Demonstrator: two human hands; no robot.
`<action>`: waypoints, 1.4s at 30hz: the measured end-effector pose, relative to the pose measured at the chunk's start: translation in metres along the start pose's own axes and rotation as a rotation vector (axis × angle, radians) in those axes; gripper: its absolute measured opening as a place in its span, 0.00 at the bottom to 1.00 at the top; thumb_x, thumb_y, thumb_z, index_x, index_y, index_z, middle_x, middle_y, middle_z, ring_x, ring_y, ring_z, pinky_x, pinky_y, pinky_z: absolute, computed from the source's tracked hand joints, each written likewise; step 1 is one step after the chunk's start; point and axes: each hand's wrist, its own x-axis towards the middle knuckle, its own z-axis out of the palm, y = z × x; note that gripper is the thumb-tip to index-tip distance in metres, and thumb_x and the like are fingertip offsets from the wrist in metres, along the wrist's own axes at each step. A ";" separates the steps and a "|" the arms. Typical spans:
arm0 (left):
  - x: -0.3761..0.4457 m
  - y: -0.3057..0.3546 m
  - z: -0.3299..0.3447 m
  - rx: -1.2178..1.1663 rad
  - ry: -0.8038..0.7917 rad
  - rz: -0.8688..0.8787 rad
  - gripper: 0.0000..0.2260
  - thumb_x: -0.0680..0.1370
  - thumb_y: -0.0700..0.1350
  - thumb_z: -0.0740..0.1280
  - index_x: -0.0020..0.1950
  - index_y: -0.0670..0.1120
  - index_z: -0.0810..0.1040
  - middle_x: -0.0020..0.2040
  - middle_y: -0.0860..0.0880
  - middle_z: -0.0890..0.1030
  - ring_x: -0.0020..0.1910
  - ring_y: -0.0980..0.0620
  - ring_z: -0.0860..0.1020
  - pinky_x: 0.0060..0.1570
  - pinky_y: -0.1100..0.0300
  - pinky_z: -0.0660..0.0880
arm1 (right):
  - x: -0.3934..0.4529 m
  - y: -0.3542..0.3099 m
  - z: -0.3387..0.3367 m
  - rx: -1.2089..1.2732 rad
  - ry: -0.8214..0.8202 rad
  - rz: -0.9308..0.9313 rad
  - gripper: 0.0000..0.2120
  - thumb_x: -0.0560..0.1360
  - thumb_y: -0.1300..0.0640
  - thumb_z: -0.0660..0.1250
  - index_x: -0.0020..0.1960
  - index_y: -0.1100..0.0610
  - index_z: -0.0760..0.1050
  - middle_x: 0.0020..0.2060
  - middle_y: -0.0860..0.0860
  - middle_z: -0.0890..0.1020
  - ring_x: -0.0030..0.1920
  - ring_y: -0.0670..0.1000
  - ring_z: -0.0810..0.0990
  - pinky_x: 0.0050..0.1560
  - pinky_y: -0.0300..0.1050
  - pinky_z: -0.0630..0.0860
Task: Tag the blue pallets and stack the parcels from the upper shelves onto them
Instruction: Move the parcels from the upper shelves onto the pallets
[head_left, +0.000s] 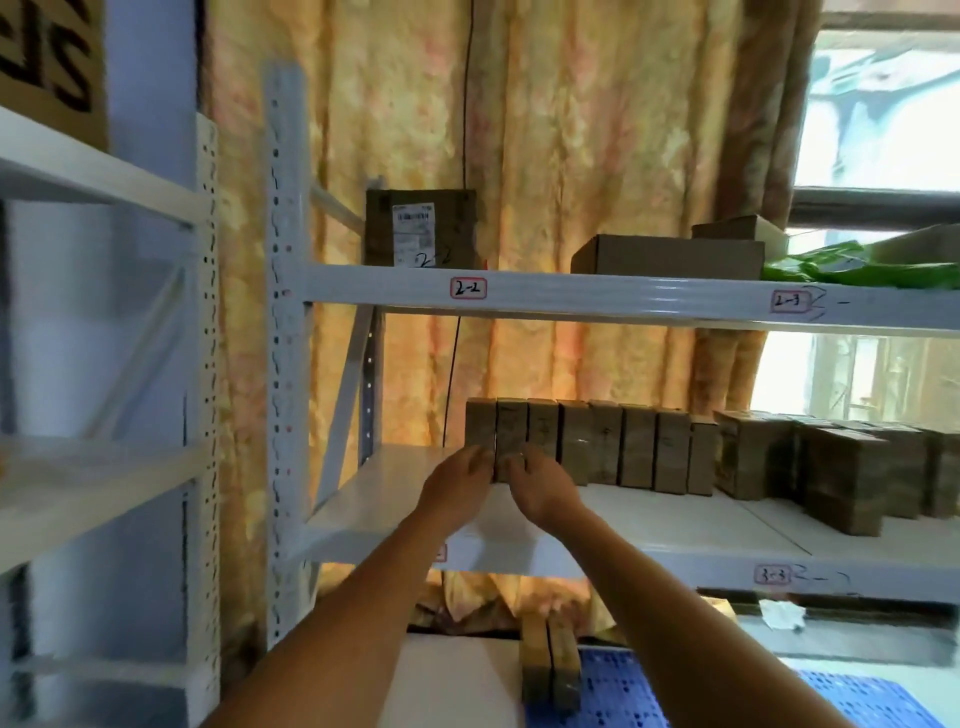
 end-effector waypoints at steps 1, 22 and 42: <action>0.015 -0.007 0.000 -0.016 0.015 0.001 0.10 0.82 0.58 0.56 0.48 0.61 0.76 0.58 0.49 0.82 0.49 0.51 0.78 0.48 0.55 0.73 | 0.015 0.002 0.006 0.003 0.025 0.008 0.16 0.85 0.49 0.55 0.59 0.56 0.77 0.58 0.59 0.82 0.57 0.61 0.80 0.57 0.53 0.77; 0.160 -0.101 0.048 -0.303 0.032 -0.054 0.23 0.72 0.44 0.77 0.65 0.48 0.77 0.56 0.51 0.83 0.55 0.52 0.81 0.58 0.52 0.79 | 0.180 0.017 0.038 -0.658 0.293 -0.248 0.23 0.78 0.39 0.58 0.65 0.51 0.75 0.60 0.57 0.79 0.63 0.61 0.74 0.65 0.59 0.67; 0.103 -0.090 0.003 -0.693 0.127 -0.196 0.22 0.63 0.43 0.79 0.56 0.54 0.82 0.48 0.51 0.87 0.46 0.52 0.86 0.39 0.59 0.82 | 0.128 0.022 0.070 0.493 -0.008 0.031 0.44 0.65 0.58 0.78 0.77 0.48 0.63 0.58 0.50 0.82 0.59 0.54 0.81 0.57 0.51 0.81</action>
